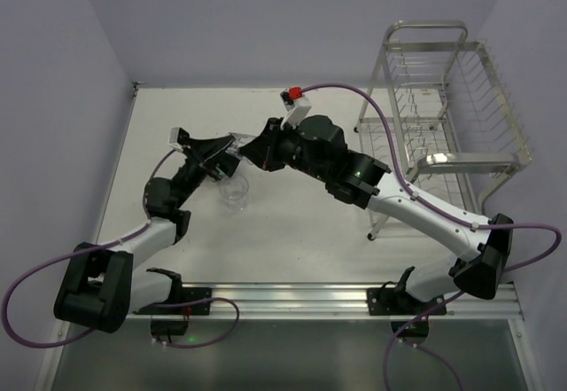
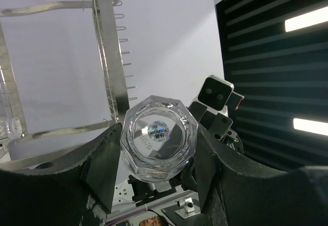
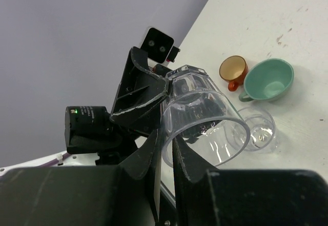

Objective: Unload the cups from the dish rack

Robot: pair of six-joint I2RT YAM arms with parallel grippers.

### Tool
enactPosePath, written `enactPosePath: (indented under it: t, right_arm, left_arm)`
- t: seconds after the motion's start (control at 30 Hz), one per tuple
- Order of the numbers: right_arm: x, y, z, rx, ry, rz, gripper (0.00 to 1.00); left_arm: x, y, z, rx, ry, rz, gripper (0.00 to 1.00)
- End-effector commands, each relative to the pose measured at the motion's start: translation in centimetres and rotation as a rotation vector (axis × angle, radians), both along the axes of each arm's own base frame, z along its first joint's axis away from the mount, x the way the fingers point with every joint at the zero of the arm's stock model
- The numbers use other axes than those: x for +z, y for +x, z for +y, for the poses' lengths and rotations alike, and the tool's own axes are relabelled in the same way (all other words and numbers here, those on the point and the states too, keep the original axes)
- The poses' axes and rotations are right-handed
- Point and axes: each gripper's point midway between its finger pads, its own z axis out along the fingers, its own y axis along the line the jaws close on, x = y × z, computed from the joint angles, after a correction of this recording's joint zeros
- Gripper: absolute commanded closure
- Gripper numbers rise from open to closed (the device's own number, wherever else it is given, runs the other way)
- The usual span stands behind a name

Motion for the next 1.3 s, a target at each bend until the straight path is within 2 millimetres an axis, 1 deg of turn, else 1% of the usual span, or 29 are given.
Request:
enactPosePath:
  t: [0.0, 0.03, 0.1, 0.13, 0.23, 0.3, 0.33, 0.4, 0.43, 0.6, 0.63, 0.7, 0.73, 0.77, 0.8, 0.83, 0.87, 0.9, 0.93, 0.97, 1.0, 1.03, 1.07, 1.1, 1.13, 1.17, 1.2, 1.23, 1.27]
  right_arm:
    - [1.9, 2.3, -0.2, -0.081, -0.001, -0.084, 1.00]
    - [2.0, 2.3, 0.0, -0.081, 0.000, -0.083, 1.00]
    - [1.9, 2.4, -0.1, -0.086, -0.013, -0.082, 1.00]
    - [2.2, 2.6, -0.2, -0.093, -0.012, -0.085, 1.00]
    - [2.0, 2.5, -0.4, -0.094, -0.032, -0.084, 1.00]
    - [1.8, 2.4, -0.6, -0.093, -0.047, -0.079, 1.00]
    - [2.1, 2.3, -0.6, -0.090, -0.049, -0.079, 1.00]
    - [1.7, 2.2, -0.9, -0.091, -0.071, -0.069, 1.00]
    - [1.8, 2.2, -0.9, -0.092, -0.073, -0.072, 1.00]
    - [1.8, 2.0, -1.2, -0.090, -0.079, -0.069, 1.00]
    - [2.2, 1.9, -1.3, -0.090, -0.073, -0.074, 1.00]
    - [2.2, 2.1, -1.6, -0.107, -0.085, -0.075, 1.00]
    - [2.5, 2.2, -1.9, -0.117, -0.094, -0.081, 1.00]
    - [2.6, 2.3, -2.1, -0.125, -0.102, -0.087, 1.00]
    - [2.7, 2.6, -2.4, -0.144, -0.113, -0.092, 1.00]
    - [3.0, 2.8, -2.7, -0.154, -0.121, -0.102, 1.00]
    - [2.8, 2.8, -3.0, -0.161, -0.139, -0.097, 1.00]
    - [2.7, 2.9, -3.1, -0.168, -0.150, -0.101, 1.00]
    - [3.1, 3.1, -3.4, -0.183, -0.159, -0.117, 1.00]
    - [2.8, 3.1, -3.6, -0.188, -0.180, -0.111, 1.00]
    - [2.6, 3.2, -3.8, -0.193, -0.198, -0.109, 1.00]
    - [2.3, 3.4, -3.8, -0.193, -0.229, -0.109, 1.00]
    - [2.1, 3.6, -3.6, -0.189, -0.247, -0.106, 1.00]
    - [2.9, 3.7, -3.5, -0.189, -0.247, -0.115, 1.00]
    - [2.1, 3.6, -3.4, -0.174, -0.289, -0.103, 1.00]
    - [0.8, 4.1, -2.6, -0.160, -0.329, -0.088, 1.00]
    - [1.6, 4.3, -2.3, -0.155, -0.326, -0.092, 1.00]
    - [0.7, 4.2, -2.1, -0.138, -0.368, -0.083, 1.00]
    - [-0.9, 4.5, -0.9, -0.106, -0.408, -0.064, 1.00]
  left_arm:
    - [6.0, -8.7, 0.0, -0.189, -0.107, -0.359, 0.96]
    - [6.0, -8.9, 0.0, -0.189, -0.104, -0.363, 0.72]
    - [5.3, -8.9, -0.1, -0.180, -0.091, -0.355, 0.34]
    - [5.3, -8.9, -0.1, -0.173, -0.076, -0.366, 0.00]
    - [4.0, -7.8, -0.6, -0.158, 0.013, -0.347, 0.00]
    - [3.6, -7.4, -1.0, -0.140, 0.082, -0.380, 0.00]
    - [3.7, -6.6, -1.0, -0.127, 0.116, -0.368, 0.00]
    - [3.3, -6.0, -1.1, -0.100, 0.181, -0.391, 0.00]
    - [3.2, -5.3, -1.0, -0.087, 0.205, -0.369, 0.00]
    - [1.9, -4.1, -1.0, -0.064, 0.273, -0.340, 0.00]
    - [1.4, -3.8, -1.0, -0.060, 0.288, -0.314, 0.00]
    - [1.0, -3.2, -0.6, -0.030, 0.339, -0.330, 0.00]
    - [-0.1, -2.8, -0.6, -0.043, 0.374, -0.281, 0.00]
    - [-0.6, -2.4, -0.5, -0.027, 0.424, -0.300, 0.00]
    - [-0.1, -2.0, 0.2, 0.003, 0.450, -0.315, 0.00]
    - [-1.0, -1.4, 0.6, 0.010, 0.486, -0.272, 0.00]
    - [-1.6, -0.8, 1.0, 0.041, 0.555, -0.297, 0.00]
    - [-0.8, 0.0, 2.2, 0.091, 0.598, -0.309, 0.00]
    - [-2.6, 0.6, 2.9, 0.092, 0.648, -0.212, 0.00]
    - [-3.2, 1.4, 3.8, 0.143, 0.727, -0.227, 0.00]
    - [-3.2, 2.3, 5.5, 0.207, 0.771, -0.206, 0.00]
    - [-3.3, 2.7, 6.4, 0.227, 0.815, -0.159, 0.00]
    - [-3.7, 3.5, 7.7, 0.291, 0.896, -0.159, 0.00]
    - [-3.8, 4.2, 9.1, 0.335, 0.937, -0.129, 0.00]
    - [-3.9, 4.7, 10.5, 0.382, 0.989, -0.058, 0.00]
    - [-4.4, 5.1, 11.4, 0.406, 1.047, -0.047, 0.00]
    - [-4.3, 5.5, 12.5, 0.444, 1.079, -0.018, 0.00]
    - [-4.3, 5.9, 14.2, 0.515, 1.131, 0.046, 0.00]
    - [-4.5, 6.1, 15.1, 0.545, 1.172, 0.071, 0.00]
